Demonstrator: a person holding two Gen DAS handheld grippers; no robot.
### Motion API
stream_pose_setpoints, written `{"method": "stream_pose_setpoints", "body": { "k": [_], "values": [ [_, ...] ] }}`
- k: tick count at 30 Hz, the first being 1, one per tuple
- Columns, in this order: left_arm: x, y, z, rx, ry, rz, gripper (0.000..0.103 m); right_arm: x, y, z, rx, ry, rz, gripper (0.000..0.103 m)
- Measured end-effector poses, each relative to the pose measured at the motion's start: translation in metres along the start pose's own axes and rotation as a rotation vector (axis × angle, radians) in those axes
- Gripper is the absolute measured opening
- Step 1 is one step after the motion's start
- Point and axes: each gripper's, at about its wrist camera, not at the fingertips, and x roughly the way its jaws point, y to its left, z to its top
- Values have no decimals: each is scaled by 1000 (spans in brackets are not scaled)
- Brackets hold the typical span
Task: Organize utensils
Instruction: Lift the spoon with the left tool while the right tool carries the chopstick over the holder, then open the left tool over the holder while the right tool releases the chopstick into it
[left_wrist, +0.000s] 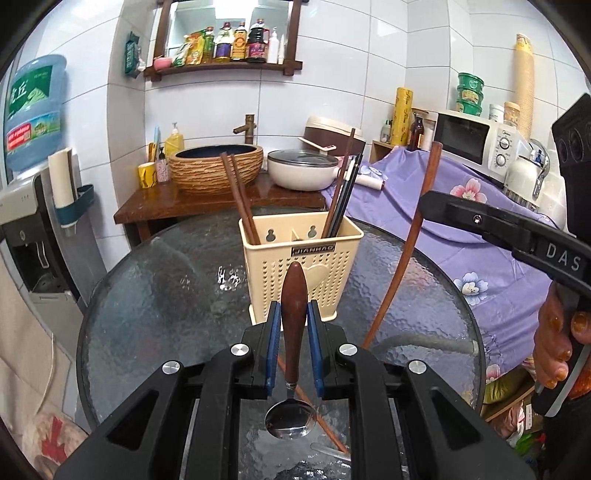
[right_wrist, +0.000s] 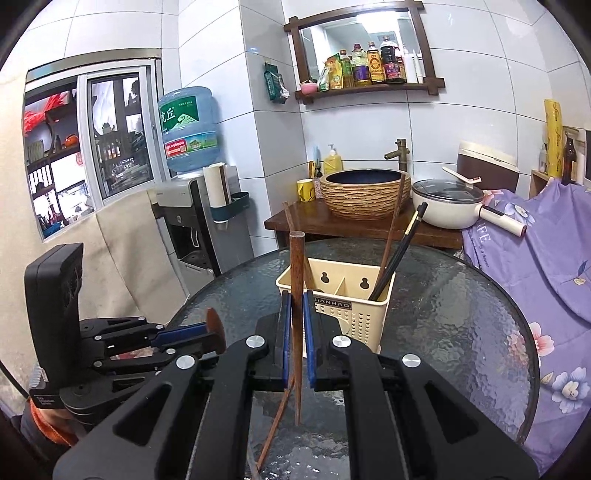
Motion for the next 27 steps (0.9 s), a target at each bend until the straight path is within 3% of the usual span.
{"method": "stream_pose_setpoints", "body": {
  "k": [6, 11, 15, 19, 23, 27],
  "values": [
    [-7, -3, 29, 31, -26, -20, 14, -6, -5, 27, 11, -14, 21, 7],
    [-18, -6, 78, 38, -85, -38, 14, -11, -8, 75, 8, -56, 25, 7],
    [-27, -9, 127, 43, -151, -10, 14, -14, -12, 114, 6, -100, -6, 7],
    [-16, -11, 162, 39, -157, 15, 14, -8, -14, 145, -17, -143, -69, 7],
    [7, -6, 171, 8, -126, 16, 14, 8, -20, 155, -26, -160, -115, 7],
    [41, 3, 161, -23, -77, 45, 10, 41, -33, 141, -9, -109, -148, 7]
  ]
}}
